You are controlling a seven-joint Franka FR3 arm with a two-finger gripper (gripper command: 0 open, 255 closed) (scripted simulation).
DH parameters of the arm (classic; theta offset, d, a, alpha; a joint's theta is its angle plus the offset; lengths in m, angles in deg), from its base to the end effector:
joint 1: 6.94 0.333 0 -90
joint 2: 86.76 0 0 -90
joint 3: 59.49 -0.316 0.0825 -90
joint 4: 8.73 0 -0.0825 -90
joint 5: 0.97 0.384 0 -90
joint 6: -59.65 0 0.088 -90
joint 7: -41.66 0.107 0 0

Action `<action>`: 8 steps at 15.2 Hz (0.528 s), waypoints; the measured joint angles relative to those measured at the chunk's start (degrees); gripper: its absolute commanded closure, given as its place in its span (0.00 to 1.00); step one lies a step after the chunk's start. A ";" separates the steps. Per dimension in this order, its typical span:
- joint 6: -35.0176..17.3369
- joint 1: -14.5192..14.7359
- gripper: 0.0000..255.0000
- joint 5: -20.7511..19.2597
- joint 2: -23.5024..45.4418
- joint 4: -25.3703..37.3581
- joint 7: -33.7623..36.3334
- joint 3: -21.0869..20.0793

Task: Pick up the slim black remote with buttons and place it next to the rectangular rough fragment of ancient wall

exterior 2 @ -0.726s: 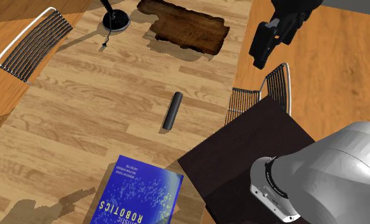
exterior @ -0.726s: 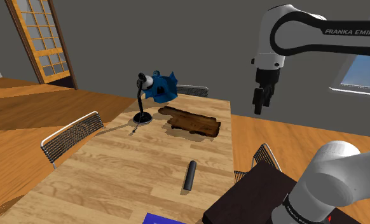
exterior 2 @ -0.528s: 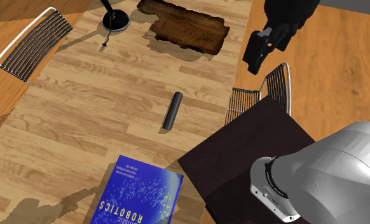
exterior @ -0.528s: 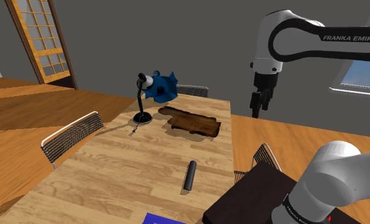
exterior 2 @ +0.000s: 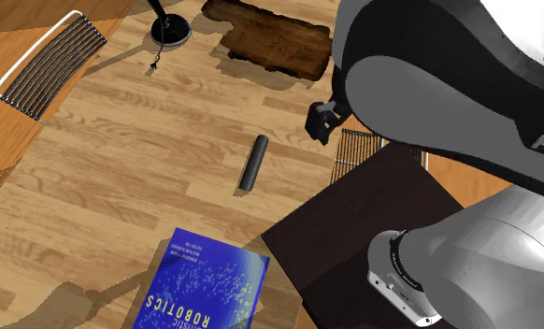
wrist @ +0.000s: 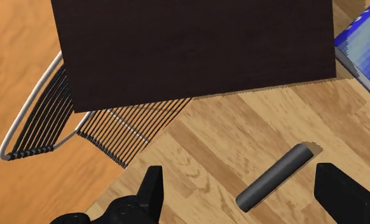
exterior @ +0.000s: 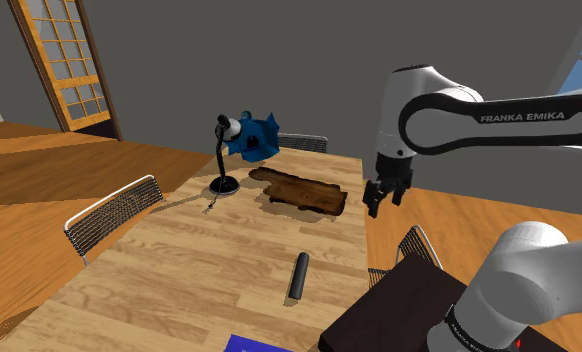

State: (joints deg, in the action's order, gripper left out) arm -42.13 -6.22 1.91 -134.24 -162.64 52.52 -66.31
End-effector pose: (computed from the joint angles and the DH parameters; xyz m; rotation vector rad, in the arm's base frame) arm 0.2913 0.0430 0.4623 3.0841 -0.1735 -0.1202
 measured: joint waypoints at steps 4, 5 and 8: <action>-9.87 -0.08 0.00 3.01 3.39 -4.58 8.62 -5.14; -12.79 -0.26 0.00 3.60 4.71 -5.82 10.66 -6.38; -21.74 -0.82 0.00 5.28 10.57 -7.55 17.66 -10.99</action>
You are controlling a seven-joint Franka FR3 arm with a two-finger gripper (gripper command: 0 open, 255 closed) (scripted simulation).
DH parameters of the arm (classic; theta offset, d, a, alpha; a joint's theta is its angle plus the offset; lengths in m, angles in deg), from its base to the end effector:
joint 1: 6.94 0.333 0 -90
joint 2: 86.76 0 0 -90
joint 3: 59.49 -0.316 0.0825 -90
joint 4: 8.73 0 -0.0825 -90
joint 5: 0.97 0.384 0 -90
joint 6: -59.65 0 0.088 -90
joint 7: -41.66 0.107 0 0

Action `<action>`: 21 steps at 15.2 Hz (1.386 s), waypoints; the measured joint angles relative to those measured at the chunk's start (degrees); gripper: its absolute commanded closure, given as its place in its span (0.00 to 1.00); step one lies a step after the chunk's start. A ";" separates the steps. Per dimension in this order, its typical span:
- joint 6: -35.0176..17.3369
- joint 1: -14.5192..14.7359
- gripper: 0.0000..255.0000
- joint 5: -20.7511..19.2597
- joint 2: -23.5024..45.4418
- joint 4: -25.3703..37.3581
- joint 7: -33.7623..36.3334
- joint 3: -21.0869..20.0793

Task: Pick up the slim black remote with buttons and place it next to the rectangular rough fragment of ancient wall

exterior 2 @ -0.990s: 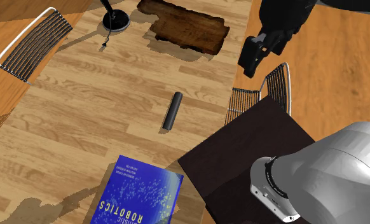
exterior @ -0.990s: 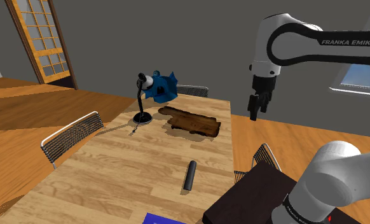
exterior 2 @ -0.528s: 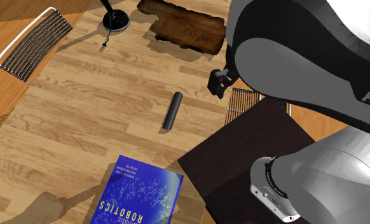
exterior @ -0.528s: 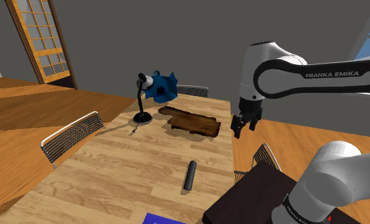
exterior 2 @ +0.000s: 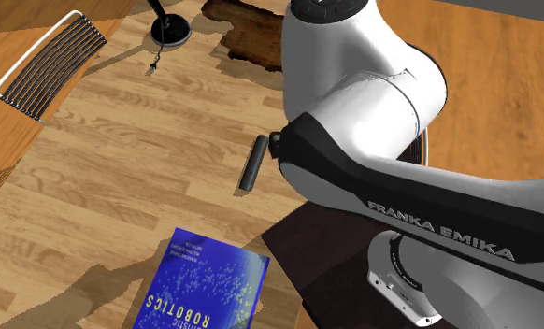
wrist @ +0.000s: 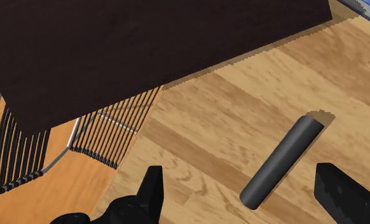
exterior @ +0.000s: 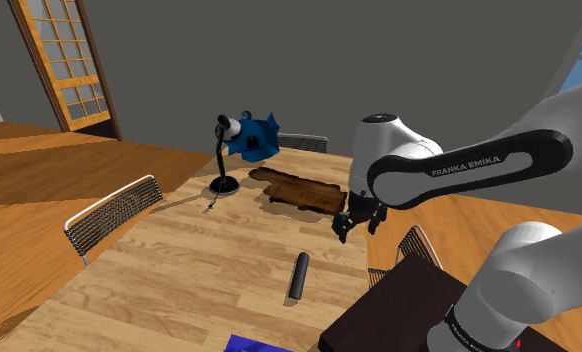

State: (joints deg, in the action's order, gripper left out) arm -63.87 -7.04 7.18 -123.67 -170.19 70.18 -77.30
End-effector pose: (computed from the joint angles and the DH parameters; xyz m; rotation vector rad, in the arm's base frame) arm 0.3133 0.0927 0.3678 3.0240 -0.5075 -0.0102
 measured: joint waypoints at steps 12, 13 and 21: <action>-28.97 -17.13 0.00 -23.16 33.98 6.24 43.61 -20.47; -29.96 -18.36 0.00 -29.54 37.36 7.42 50.28 -20.65; -29.56 -8.38 0.00 -64.00 61.51 23.68 88.43 -6.36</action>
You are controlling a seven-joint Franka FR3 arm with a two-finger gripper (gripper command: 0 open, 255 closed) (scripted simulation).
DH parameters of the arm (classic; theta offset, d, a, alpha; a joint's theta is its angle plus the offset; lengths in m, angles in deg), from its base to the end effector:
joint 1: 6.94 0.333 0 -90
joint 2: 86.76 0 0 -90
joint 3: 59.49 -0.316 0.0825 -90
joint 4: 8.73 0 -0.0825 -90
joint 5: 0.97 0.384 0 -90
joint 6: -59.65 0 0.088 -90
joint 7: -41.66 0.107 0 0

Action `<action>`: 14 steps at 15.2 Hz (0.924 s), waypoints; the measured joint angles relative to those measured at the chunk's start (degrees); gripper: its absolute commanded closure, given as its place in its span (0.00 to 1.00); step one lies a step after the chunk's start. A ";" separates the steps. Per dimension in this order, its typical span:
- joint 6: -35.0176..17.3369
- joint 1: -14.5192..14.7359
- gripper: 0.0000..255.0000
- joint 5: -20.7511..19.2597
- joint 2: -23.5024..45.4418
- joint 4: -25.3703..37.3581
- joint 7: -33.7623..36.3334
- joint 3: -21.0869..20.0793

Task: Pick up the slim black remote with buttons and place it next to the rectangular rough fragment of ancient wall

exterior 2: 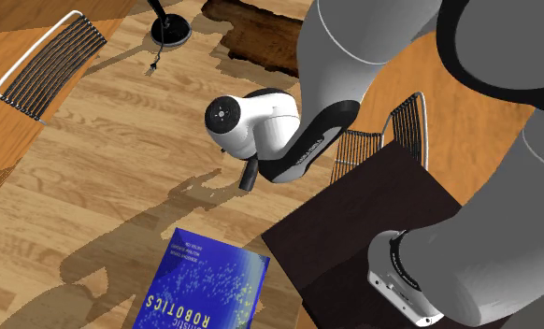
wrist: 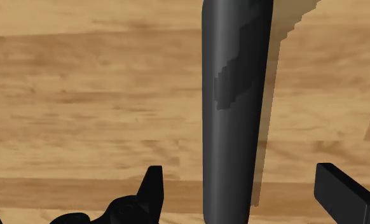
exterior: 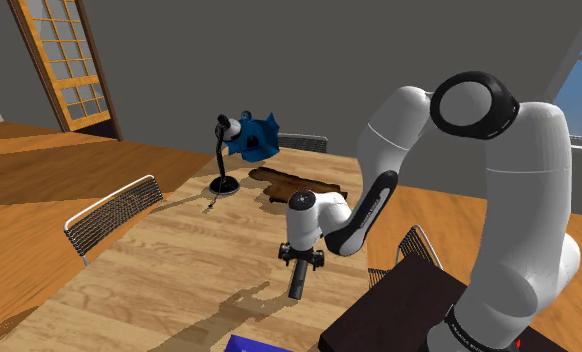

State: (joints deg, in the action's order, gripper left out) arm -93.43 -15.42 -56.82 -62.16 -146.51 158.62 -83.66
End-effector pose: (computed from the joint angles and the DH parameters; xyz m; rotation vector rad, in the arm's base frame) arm 0.4383 0.1666 0.1438 2.7042 -1.3046 0.2734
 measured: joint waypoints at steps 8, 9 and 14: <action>-1.90 2.99 0.00 -7.35 6.50 3.67 6.26 4.90; -1.93 3.06 0.00 -7.50 6.70 3.81 6.37 5.01; -1.96 3.14 0.00 -7.65 6.88 3.95 6.49 5.11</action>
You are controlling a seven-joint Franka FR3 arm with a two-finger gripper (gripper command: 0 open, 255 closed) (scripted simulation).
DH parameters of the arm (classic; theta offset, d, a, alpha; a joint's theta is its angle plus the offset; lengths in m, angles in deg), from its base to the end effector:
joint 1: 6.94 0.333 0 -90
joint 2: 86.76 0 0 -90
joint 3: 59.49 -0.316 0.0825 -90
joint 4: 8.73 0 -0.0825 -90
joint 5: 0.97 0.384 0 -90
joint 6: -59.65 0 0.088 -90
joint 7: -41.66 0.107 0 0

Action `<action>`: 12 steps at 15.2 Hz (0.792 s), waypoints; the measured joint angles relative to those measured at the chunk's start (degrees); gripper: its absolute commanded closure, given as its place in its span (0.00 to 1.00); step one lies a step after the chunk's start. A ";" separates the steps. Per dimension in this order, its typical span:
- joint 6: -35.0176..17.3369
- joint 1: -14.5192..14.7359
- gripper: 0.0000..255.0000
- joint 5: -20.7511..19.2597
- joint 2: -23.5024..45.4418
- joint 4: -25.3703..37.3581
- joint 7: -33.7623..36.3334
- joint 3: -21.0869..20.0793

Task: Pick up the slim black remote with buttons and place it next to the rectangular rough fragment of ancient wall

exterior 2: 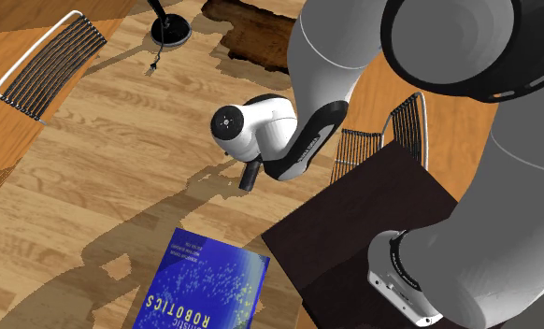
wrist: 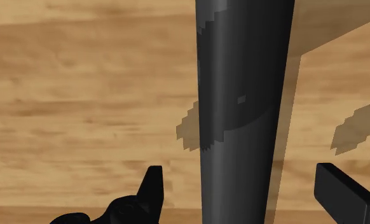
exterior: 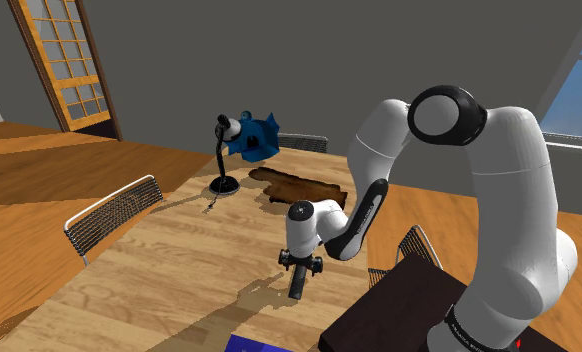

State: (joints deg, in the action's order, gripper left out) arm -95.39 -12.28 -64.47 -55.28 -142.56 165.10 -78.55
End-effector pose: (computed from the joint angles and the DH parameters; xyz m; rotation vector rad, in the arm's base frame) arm 0.4452 0.1597 0.1033 2.6913 -1.3239 0.2830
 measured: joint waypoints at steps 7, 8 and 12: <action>-0.37 -0.01 1.00 0.20 -0.26 0.48 -0.36 -0.38; -0.31 -0.20 1.00 0.27 -0.42 0.25 -0.52 -0.35; 0.03 -0.28 1.00 0.48 -0.72 -0.18 -0.51 -0.39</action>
State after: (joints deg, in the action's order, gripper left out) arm -95.36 -12.55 -63.99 -56.01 -142.74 164.59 -78.94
